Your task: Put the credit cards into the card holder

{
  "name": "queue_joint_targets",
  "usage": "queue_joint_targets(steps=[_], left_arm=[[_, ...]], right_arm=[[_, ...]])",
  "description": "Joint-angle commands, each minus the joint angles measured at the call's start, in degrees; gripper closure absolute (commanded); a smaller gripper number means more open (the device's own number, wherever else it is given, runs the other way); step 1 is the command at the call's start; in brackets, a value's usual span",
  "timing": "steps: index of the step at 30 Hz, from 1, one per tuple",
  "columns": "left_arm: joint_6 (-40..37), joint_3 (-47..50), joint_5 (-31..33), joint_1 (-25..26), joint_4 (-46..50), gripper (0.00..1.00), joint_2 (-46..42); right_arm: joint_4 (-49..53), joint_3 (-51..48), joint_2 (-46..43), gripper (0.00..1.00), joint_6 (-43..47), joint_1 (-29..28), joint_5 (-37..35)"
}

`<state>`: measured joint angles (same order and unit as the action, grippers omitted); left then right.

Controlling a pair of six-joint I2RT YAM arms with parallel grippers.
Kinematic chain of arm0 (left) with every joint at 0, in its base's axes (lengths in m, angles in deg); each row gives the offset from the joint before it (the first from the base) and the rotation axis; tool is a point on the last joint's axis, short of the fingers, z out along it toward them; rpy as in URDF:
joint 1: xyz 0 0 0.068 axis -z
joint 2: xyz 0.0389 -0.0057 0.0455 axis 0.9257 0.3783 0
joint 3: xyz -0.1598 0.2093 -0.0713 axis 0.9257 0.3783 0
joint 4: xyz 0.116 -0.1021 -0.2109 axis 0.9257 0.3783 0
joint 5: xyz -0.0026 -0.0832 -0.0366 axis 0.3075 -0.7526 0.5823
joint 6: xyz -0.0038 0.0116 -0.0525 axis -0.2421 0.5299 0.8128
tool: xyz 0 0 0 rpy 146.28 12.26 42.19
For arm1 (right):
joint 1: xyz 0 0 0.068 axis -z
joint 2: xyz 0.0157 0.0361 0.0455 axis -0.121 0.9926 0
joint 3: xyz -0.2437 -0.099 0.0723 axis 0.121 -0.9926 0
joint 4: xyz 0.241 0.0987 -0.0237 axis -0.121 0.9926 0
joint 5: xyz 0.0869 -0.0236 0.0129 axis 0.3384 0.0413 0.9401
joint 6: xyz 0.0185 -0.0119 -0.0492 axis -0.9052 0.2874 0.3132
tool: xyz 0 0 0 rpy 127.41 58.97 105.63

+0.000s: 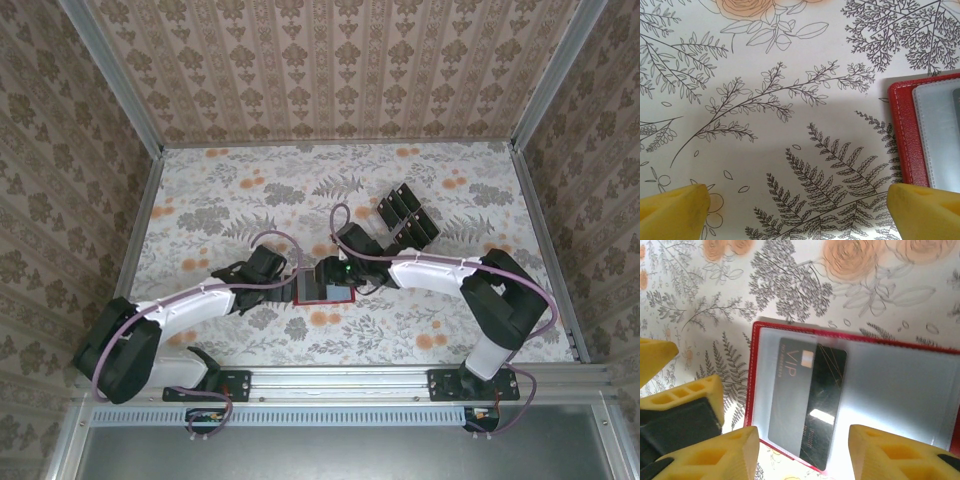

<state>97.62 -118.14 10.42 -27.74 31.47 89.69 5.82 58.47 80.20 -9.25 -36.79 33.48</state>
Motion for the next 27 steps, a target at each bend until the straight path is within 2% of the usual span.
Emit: queue_joint_targets(steps=[1, 6, 9, 27], left_arm=[[-0.20, 0.97, -0.91, -0.30, -0.08, 0.00, 1.38], [-0.02, 1.05, -0.96, -0.27, -0.61, 0.00, 2.68], [0.15, 1.31, -0.53, -0.22, -0.85, 0.00, 3.10], [0.42, 2.06, -1.21, -0.21, -3.07, 0.00, 5.76]], right_arm=[[10.06, 3.36, -0.18, 0.55, 4.63, 0.07, -3.84], [12.60, 6.02, 2.83, 0.91, 6.35, -0.39, -4.77], [12.65, 6.94, 4.77, 1.00, 6.63, -0.70, -4.70], [11.33, 10.23, 11.30, 1.00, 6.20, -2.22, -2.97]])
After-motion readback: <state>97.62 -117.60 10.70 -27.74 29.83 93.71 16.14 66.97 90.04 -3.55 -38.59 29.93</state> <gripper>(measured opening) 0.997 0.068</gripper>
